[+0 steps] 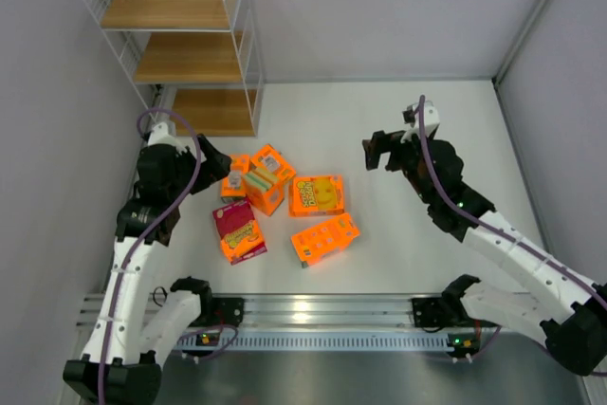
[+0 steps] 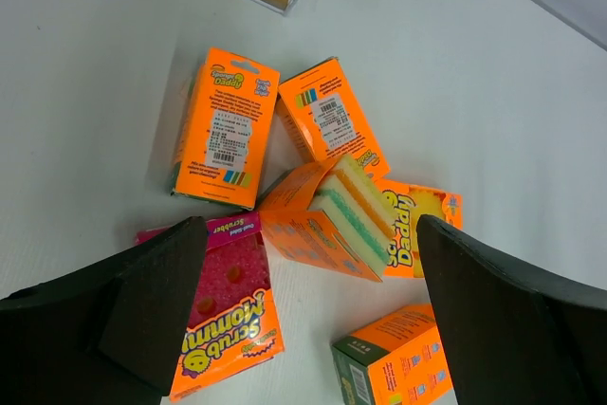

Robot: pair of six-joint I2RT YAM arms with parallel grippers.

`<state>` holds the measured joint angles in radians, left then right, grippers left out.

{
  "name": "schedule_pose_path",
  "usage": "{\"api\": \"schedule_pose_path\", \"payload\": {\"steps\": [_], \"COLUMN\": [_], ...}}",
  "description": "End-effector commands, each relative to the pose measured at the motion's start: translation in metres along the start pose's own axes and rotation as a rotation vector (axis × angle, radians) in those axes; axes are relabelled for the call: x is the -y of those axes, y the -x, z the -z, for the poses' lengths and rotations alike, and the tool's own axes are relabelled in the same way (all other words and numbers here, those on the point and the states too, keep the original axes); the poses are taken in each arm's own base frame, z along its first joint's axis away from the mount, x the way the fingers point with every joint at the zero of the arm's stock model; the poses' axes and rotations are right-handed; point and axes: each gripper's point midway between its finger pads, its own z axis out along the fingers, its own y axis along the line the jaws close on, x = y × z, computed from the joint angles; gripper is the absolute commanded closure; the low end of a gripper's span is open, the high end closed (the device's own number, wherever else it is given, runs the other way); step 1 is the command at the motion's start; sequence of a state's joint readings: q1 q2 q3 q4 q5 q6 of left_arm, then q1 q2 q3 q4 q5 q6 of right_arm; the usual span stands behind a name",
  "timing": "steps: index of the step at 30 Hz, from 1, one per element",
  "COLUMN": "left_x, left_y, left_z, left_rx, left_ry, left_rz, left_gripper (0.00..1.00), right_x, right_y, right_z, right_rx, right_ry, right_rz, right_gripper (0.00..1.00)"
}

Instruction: Place and organize the cleaning sponges onto the shelf

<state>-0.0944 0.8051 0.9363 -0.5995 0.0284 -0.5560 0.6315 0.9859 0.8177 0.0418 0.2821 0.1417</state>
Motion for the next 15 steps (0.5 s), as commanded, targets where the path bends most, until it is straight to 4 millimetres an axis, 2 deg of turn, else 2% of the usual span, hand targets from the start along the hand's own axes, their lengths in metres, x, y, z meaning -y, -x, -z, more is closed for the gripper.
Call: {"api": "schedule_pose_path", "payload": {"steps": [1, 5, 7, 8, 9, 10, 11, 12, 13, 14, 15], "left_x": [0.005, 0.014, 0.014, 0.012, 0.025, 0.021, 0.027, 0.039, 0.038, 0.048, 0.061], "left_y": [0.010, 0.005, 0.008, 0.006, -0.004, 0.001, -0.003, -0.031, -0.019, -0.026, -0.045], "left_z": [0.004, 0.004, 0.006, 0.005, 0.002, -0.002, -0.006, -0.012, -0.013, -0.015, -0.019], "left_rx": [0.029, -0.011, -0.007, -0.010, -0.043, 0.000, 0.008, -0.065, 0.017, 0.009, -0.033], "left_ry": [-0.006, -0.045, -0.006, 0.030, 0.017, 0.074, 0.093, 0.123, 0.198, 0.209, 0.220], "left_rz": [-0.017, 0.033, 0.113, 0.139, 0.165, 0.170, 0.182, 0.118, 0.097, 0.100, 0.049], "left_gripper": [0.02, 0.02, 0.02, 0.02, 0.03, 0.03, 0.03, 0.03, 0.03, 0.04, 0.04], "right_x": [0.013, 0.024, 0.028, 0.036, 0.038, 0.036, 0.046, 0.049, 0.052, 0.056, 0.059], "right_y": [0.024, 0.013, 0.002, -0.001, -0.008, -0.012, -0.014, -0.018, -0.020, -0.022, -0.026], "right_z": [0.008, 0.006, 0.004, 0.002, 0.002, 0.001, 0.001, 0.002, 0.003, 0.005, 0.007], "right_rx": [0.072, 0.031, -0.014, -0.031, -0.058, -0.074, -0.077, -0.078, -0.080, -0.083, -0.093], "right_ry": [-0.064, -0.095, -0.104, -0.123, -0.126, -0.092, -0.109, -0.113, -0.118, -0.131, -0.142], "right_rz": [-0.037, -0.052, -0.072, -0.088, -0.115, -0.130, -0.145, -0.154, -0.158, -0.159, -0.154], "right_gripper": [0.01, 0.01, 0.01, 0.01, 0.01, 0.01, 0.00, 0.01, 0.01, 0.01, 0.01]}}
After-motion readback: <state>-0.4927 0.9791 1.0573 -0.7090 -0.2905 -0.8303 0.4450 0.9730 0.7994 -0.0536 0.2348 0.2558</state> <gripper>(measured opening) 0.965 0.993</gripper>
